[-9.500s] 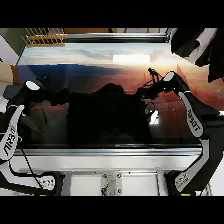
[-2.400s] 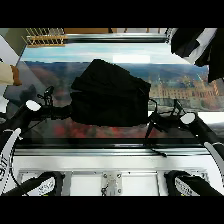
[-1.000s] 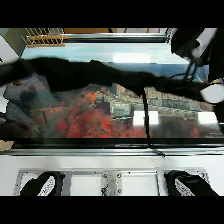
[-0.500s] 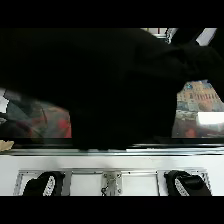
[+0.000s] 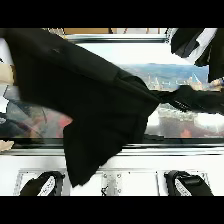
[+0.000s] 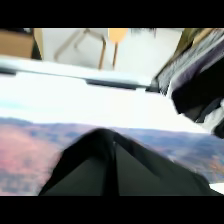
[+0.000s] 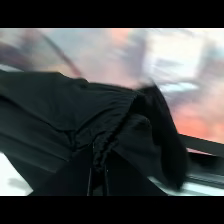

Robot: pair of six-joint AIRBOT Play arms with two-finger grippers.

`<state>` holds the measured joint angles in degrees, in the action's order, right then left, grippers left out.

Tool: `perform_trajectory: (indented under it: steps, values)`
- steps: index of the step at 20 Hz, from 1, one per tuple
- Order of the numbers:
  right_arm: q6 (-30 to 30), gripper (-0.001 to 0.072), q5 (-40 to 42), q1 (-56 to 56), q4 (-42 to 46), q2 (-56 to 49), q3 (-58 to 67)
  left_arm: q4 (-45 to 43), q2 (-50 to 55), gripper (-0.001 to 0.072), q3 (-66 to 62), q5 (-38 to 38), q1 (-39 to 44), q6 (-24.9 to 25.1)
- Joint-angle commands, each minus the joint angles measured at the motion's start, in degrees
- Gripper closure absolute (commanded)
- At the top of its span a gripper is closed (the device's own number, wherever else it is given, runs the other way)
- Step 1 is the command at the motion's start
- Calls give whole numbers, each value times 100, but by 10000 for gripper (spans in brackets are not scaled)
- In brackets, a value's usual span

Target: Fold the clothes and pants, and hang the long-sleeved shirts on hangers.

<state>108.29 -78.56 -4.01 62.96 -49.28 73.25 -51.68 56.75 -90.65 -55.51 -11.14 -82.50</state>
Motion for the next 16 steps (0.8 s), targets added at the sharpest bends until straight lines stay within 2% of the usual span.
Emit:
perform_trajectory:
  steps: [1,3,6,10,13,16]
  values:
    - [-208,690,708,11,623,-1338,-136,179,1464,697,-409,149,391,114]
    - [-214,690,1161,11,632,-2076,-7,175,2188,697,-866,144,691,111]
    - [-380,690,1416,13,632,-2828,376,173,2918,697,-1364,-105,905,-2]
    - [-389,690,1805,11,876,-2933,608,136,3215,698,-1416,-796,914,-221]
    - [-776,690,1709,-2,1003,-2839,605,-684,2778,698,-584,-807,914,-704]
    - [-916,690,1392,-31,1082,-2719,481,-883,1930,698,1045,-708,914,-686]
